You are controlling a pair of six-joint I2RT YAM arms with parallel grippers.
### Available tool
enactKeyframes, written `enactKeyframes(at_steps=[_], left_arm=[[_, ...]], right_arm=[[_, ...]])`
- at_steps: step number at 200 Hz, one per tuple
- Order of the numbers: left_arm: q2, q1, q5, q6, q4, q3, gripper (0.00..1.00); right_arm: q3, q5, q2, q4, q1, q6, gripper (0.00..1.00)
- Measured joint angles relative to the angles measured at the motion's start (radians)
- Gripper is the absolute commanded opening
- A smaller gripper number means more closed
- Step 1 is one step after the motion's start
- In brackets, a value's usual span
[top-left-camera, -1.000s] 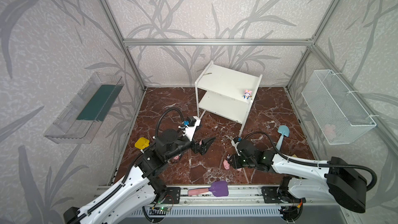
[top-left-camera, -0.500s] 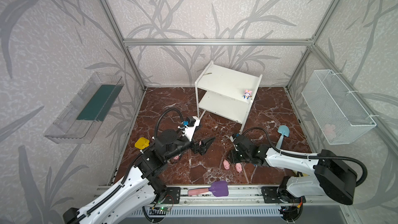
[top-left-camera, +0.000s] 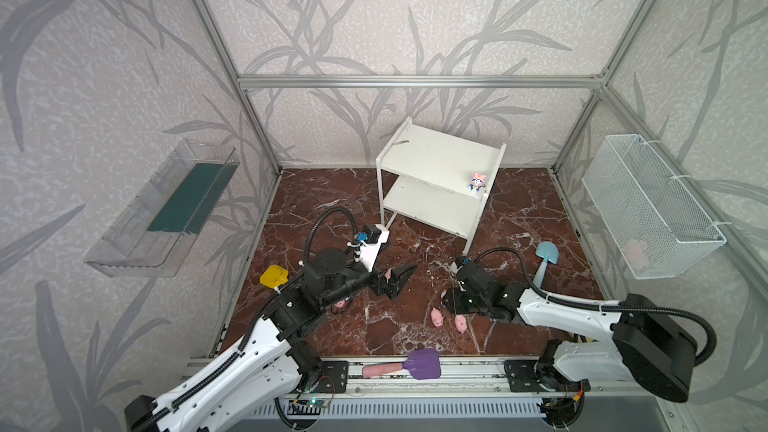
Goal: Place and organize the plastic toys onto the shelf
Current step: 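Lower the right gripper over the white Doraemon figurine beside the pink pigs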
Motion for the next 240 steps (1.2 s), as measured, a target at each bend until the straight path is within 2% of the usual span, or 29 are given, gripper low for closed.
enactKeyframes(at_steps=[113,176,240], left_arm=[[0.000,0.000,0.000,0.002,-0.011,0.000,0.99],[0.000,0.000,0.000,0.002,-0.022,0.000,0.99],[0.000,0.000,0.001,0.002,-0.022,0.000,0.99]], right_arm=[[-0.018,-0.016,0.019,0.063,-0.026,-0.010,0.45],[0.006,-0.056,0.092,0.149,-0.002,-0.037,0.35],[0.088,-0.040,0.149,0.158,0.096,-0.084,0.42]])
